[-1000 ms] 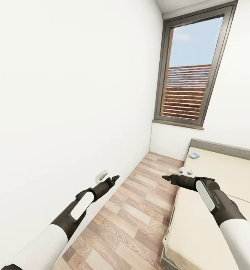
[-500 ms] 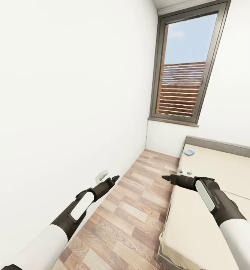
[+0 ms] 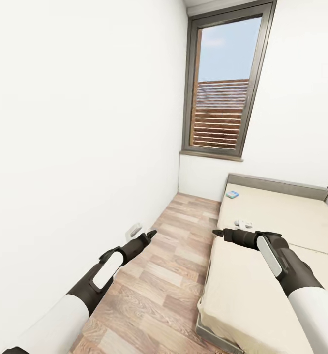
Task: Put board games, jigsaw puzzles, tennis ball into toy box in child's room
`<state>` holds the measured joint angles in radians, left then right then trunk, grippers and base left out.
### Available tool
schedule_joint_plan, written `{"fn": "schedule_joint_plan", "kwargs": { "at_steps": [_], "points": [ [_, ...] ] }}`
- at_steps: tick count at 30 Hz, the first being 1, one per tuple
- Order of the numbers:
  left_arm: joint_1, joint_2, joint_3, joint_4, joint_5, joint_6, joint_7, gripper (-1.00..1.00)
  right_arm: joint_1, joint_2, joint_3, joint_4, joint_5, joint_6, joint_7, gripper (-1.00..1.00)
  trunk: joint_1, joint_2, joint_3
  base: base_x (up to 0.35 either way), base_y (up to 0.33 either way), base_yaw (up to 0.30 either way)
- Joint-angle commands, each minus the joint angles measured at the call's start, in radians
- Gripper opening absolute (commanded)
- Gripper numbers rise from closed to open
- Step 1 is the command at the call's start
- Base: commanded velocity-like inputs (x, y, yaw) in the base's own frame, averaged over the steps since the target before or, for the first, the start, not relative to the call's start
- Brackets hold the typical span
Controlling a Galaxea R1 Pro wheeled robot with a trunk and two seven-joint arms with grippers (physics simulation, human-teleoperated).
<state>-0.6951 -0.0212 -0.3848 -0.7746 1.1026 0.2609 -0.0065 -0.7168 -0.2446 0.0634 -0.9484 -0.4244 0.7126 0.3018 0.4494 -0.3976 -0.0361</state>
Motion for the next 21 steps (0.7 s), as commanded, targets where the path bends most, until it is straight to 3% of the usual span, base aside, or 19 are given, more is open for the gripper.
{"fn": "schedule_joint_plan", "kwargs": {
  "at_steps": [1, 21],
  "points": [
    [-0.001, 0.000, 0.000, 0.000, 0.007, 0.003, -0.001, 1.00, -0.001, -0.001, 0.001, -0.001, 0.001, 0.003, 0.002, 1.00, 0.001, -0.002, -0.003, 0.000, 0.000, -0.231],
    [0.022, 0.001, -0.002, 0.000, 0.014, 0.003, 0.000, 1.00, 0.001, -0.001, 0.000, -0.028, 0.000, 0.004, 0.004, 1.00, 0.001, -0.002, -0.016, 0.010, 0.013, -0.249]
  ]
}}
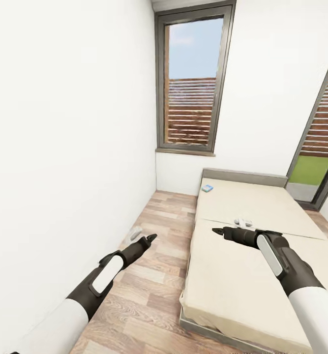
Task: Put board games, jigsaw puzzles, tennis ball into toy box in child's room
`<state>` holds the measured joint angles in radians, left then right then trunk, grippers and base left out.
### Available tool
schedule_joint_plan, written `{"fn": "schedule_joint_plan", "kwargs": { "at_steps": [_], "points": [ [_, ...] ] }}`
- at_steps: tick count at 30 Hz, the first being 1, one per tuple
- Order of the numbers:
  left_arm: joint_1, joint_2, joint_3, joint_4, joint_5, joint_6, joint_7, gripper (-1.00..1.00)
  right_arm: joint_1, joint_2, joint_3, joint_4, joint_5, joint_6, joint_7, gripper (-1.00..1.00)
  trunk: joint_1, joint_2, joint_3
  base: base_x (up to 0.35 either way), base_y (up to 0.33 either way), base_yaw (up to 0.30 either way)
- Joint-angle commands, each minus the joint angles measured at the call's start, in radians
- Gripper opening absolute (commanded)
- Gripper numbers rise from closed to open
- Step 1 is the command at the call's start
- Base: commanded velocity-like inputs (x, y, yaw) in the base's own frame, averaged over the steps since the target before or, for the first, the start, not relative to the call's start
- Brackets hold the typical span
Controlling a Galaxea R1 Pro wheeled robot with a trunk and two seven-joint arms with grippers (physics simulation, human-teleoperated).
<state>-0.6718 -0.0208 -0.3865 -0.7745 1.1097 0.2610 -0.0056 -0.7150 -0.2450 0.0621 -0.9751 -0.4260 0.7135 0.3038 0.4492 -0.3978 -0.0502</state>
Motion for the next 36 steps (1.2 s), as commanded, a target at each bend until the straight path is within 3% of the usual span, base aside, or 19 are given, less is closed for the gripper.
{"fn": "schedule_joint_plan", "kwargs": {
  "at_steps": [1, 18, 36],
  "points": [
    [-0.001, 0.000, 0.000, 0.000, 0.007, 0.003, -0.001, 1.00, -0.001, -0.001, 0.001, -0.001, 0.001, 0.003, 0.002, 1.00, 0.001, -0.002, -0.003, 0.104, 0.099, -0.217],
    [0.026, -0.002, -0.004, -0.005, 0.000, 0.001, -0.002, 1.00, 0.010, -0.007, 0.002, -0.071, -0.003, 0.006, 0.003, 1.00, 0.001, -0.002, -0.004, 0.150, 0.062, -0.082],
    [0.027, -0.002, -0.002, -0.005, -0.001, 0.002, -0.002, 1.00, 0.011, -0.007, 0.004, -0.077, -0.004, 0.006, 0.003, 1.00, 0.001, -0.002, 0.002, 0.012, 0.004, -0.245]
  ]
}}
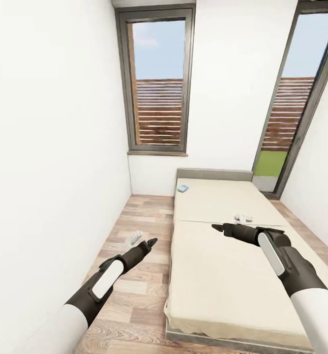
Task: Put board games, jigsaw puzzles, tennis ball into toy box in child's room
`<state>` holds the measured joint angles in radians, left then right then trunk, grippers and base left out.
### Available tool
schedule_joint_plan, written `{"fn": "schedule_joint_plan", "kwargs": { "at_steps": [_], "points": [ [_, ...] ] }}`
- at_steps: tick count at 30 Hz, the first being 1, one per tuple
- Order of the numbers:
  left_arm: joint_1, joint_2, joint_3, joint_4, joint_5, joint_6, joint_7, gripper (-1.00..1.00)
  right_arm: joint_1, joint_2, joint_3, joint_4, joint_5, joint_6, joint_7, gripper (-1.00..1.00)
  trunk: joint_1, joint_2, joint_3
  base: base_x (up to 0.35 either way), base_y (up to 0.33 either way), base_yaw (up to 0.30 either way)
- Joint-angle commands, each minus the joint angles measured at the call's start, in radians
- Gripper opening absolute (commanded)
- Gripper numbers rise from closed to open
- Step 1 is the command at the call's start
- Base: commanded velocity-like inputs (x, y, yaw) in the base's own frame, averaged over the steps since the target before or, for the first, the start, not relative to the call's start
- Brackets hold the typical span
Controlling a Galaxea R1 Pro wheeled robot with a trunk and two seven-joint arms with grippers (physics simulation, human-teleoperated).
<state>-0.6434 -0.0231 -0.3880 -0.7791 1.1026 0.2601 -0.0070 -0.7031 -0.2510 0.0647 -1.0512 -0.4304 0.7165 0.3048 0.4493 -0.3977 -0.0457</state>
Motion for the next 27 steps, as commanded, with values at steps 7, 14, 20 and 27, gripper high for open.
{"fn": "schedule_joint_plan", "kwargs": {
  "at_steps": [7, 14, 20, 27],
  "points": [
    [-0.001, 0.000, -0.001, 0.000, 0.006, 0.003, -0.001, 1.00, -0.001, -0.001, 0.002, -0.001, 0.001, 0.004, 0.002, 1.00, 0.001, -0.002, 0.001, 0.001, 0.000, -0.275],
    [-0.001, 0.001, -0.005, 0.000, 0.006, 0.003, -0.002, 1.00, -0.001, -0.001, 0.002, -0.001, 0.001, 0.003, 0.002, 1.00, 0.001, -0.002, 0.005, 0.034, 0.038, -0.277],
    [-0.001, 0.001, -0.007, -0.001, 0.006, 0.003, -0.003, 1.00, -0.001, -0.002, 0.002, -0.001, 0.001, 0.004, 0.002, 1.00, 0.001, -0.002, 0.008, 0.155, 0.155, -0.230],
    [-0.001, 0.001, -0.009, -0.001, 0.005, 0.002, -0.002, 1.00, -0.001, -0.002, 0.003, -0.001, 0.001, 0.004, 0.002, 1.00, 0.001, -0.002, 0.011, 0.210, 0.185, -0.121]
  ]
}}
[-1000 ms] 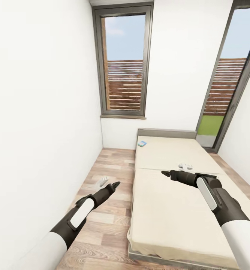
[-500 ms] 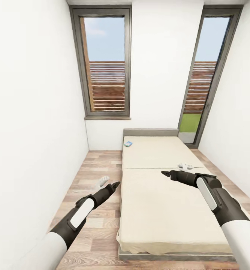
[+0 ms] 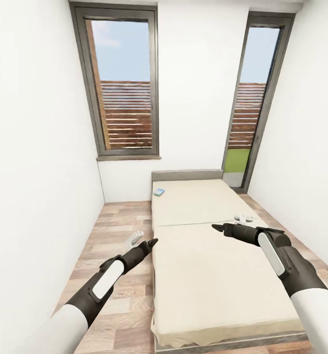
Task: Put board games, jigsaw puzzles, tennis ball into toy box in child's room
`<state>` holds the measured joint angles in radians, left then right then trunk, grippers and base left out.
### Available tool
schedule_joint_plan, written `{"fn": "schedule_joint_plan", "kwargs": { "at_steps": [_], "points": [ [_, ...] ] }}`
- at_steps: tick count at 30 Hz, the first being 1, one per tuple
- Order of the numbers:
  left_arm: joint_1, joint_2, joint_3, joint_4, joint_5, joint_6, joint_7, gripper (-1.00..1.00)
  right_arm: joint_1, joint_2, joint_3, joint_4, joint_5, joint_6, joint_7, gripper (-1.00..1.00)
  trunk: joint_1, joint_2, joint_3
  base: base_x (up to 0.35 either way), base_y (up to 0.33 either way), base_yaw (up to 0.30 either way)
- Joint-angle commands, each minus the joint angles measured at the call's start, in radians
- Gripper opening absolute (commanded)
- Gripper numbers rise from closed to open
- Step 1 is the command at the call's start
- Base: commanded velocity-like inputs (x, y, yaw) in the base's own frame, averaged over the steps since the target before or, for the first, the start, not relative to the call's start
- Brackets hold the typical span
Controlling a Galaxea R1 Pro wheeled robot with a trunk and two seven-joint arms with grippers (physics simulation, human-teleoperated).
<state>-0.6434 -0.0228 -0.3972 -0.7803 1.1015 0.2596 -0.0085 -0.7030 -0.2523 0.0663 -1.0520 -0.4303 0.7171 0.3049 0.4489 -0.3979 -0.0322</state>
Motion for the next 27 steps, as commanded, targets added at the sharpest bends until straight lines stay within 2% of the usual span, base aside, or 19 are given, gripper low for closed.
{"fn": "schedule_joint_plan", "kwargs": {
  "at_steps": [1, 9, 16, 27],
  "points": [
    [-0.001, 0.000, -0.001, 0.000, 0.006, 0.003, -0.001, 1.00, -0.001, -0.001, 0.001, -0.001, 0.001, 0.004, 0.002, 1.00, 0.001, -0.002, -0.002, 0.241, 0.154, -0.062],
    [-0.001, 0.000, -0.002, -0.004, -0.006, 0.003, -0.002, 1.00, -0.001, -0.001, 0.002, -0.004, 0.001, 0.004, 0.003, 1.00, 0.001, -0.002, -0.001, 0.282, 0.081, -0.033],
    [-0.001, -0.001, -0.001, -0.006, -0.046, 0.003, -0.002, 1.00, 0.008, -0.001, 0.002, -0.021, 0.000, 0.004, 0.003, 1.00, 0.001, -0.002, -0.001, 0.317, 0.037, -0.011],
    [-0.001, -0.002, 0.000, -0.006, -0.065, 0.003, -0.002, 1.00, 0.024, -0.001, 0.003, -0.057, -0.001, 0.005, 0.003, 1.00, 0.001, -0.002, 0.000, 0.273, 0.061, -0.004]
  ]
}}
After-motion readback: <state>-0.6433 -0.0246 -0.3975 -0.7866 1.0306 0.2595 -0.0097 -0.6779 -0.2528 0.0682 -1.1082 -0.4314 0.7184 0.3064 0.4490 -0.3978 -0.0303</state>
